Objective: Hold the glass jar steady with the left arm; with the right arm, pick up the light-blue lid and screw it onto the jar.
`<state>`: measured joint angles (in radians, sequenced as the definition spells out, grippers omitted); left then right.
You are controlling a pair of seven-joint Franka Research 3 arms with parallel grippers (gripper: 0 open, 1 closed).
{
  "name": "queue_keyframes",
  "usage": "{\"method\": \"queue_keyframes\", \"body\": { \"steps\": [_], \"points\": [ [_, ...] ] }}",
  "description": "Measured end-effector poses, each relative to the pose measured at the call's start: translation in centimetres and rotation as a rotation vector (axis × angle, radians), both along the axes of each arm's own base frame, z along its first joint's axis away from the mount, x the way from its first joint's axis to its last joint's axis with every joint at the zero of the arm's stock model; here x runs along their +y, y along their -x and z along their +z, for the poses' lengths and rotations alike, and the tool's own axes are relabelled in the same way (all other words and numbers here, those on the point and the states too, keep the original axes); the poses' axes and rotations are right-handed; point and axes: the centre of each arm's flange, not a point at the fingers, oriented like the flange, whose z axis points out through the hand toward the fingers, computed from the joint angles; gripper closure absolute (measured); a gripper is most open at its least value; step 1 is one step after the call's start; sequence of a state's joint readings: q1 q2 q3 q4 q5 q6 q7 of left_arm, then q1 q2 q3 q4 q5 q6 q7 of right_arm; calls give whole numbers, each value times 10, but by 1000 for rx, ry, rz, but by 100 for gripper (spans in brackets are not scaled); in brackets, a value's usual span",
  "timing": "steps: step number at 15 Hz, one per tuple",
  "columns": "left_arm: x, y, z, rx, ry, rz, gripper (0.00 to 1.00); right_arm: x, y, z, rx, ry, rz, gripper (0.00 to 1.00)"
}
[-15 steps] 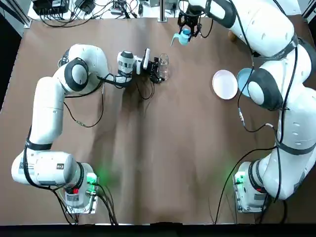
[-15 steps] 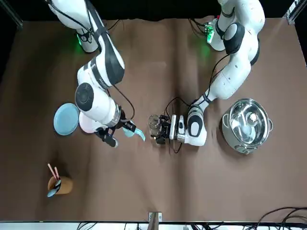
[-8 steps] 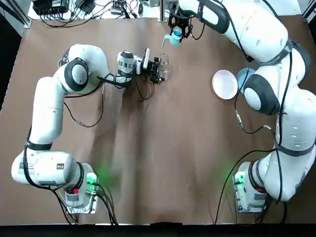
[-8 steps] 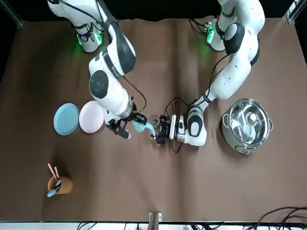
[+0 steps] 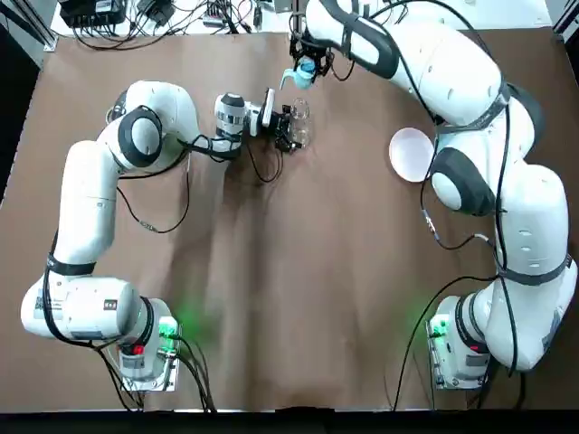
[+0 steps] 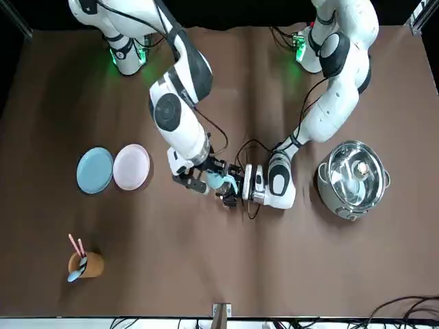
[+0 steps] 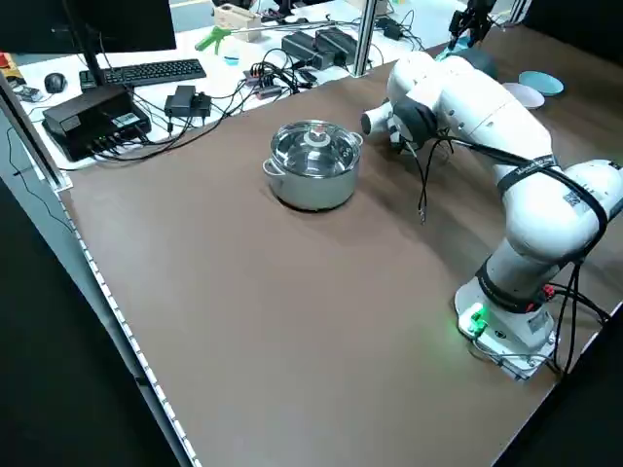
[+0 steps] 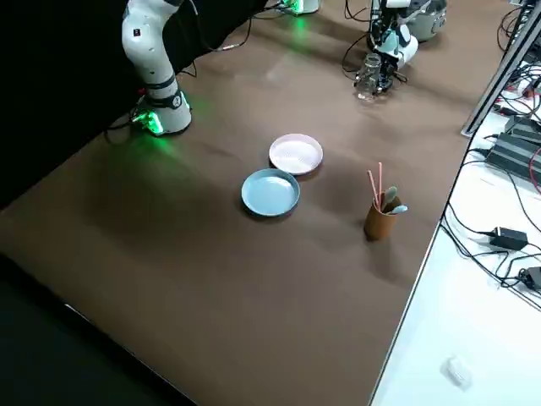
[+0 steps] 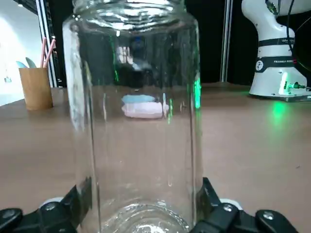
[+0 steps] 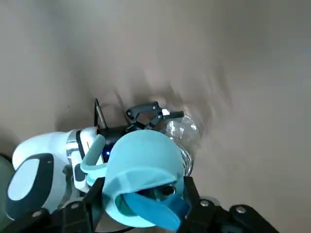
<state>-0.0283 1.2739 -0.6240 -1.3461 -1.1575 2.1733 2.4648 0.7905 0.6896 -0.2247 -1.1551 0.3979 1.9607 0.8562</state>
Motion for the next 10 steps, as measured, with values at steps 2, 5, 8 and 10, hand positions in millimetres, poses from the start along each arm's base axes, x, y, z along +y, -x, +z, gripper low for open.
{"method": "queue_keyframes", "body": {
  "steps": [2, 5, 8, 10],
  "points": [
    [0, 0, 0, 0, 0, 0, 7, 13, 8, -16, 11, 13, 31, 32],
    [0, 0, 0, 0, 0, 0, 7, 16, 10, -20, 22, 21, 44, 32],
    [0, 0, 0, 0, 0, 0, 7, 17, 12, -21, 26, 22, 49, 32],
    [0, 0, 0, 0, 0, 0, 7, 18, 15, -22, 40, 29, 57, 32]
  ]
}}
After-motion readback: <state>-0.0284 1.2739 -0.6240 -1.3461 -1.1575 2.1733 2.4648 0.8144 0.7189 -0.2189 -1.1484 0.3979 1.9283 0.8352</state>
